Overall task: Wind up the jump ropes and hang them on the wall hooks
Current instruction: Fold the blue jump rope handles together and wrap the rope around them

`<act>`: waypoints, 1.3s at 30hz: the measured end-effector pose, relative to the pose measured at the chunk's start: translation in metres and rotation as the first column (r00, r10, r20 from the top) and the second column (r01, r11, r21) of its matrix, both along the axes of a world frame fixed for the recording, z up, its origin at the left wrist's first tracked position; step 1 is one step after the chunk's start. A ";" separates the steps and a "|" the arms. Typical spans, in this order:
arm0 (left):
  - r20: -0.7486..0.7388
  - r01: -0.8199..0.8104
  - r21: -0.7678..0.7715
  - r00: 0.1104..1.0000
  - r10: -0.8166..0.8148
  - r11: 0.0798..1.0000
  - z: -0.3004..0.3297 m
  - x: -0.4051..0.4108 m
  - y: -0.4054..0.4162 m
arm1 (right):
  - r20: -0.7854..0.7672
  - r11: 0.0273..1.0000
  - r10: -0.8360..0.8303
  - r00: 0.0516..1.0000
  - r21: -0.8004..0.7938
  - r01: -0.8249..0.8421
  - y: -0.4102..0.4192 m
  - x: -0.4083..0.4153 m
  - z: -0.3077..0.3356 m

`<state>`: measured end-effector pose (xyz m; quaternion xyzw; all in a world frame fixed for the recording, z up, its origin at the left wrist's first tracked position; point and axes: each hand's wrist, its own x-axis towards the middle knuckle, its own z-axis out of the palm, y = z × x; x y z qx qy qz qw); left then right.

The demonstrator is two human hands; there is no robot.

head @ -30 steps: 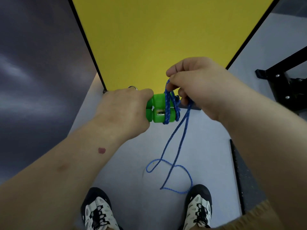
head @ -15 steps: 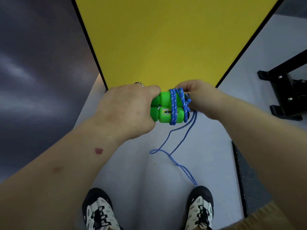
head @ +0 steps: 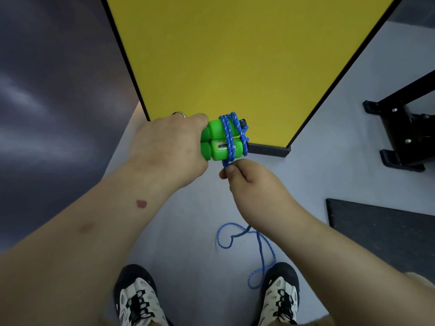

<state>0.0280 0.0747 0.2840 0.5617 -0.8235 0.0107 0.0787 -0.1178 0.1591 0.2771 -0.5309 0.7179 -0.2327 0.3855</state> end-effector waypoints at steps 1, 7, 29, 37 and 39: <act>0.001 -0.013 0.004 1.000 0.013 1.000 -0.001 0.000 0.000 | 0.003 1.000 0.004 1.000 0.002 -0.004 0.002 0.002 0.004; 0.006 -0.043 0.010 0.999 0.043 0.999 -0.005 0.001 -0.002 | 0.082 0.999 -0.005 0.997 0.035 0.002 0.002 0.010 0.029; 0.056 0.160 -0.015 0.986 -0.159 0.987 -0.003 -0.003 0.005 | -0.241 0.980 0.186 0.953 -0.026 -0.198 -0.086 -0.035 0.085; 0.087 0.196 0.004 0.977 -0.195 0.981 0.009 -0.006 0.012 | -0.281 0.943 0.307 0.909 -0.035 -0.330 -0.106 -0.062 0.055; 0.061 0.191 0.031 0.979 -0.193 0.981 0.011 -0.005 0.012 | -0.152 0.954 0.293 0.944 -0.019 -0.299 -0.101 -0.063 0.043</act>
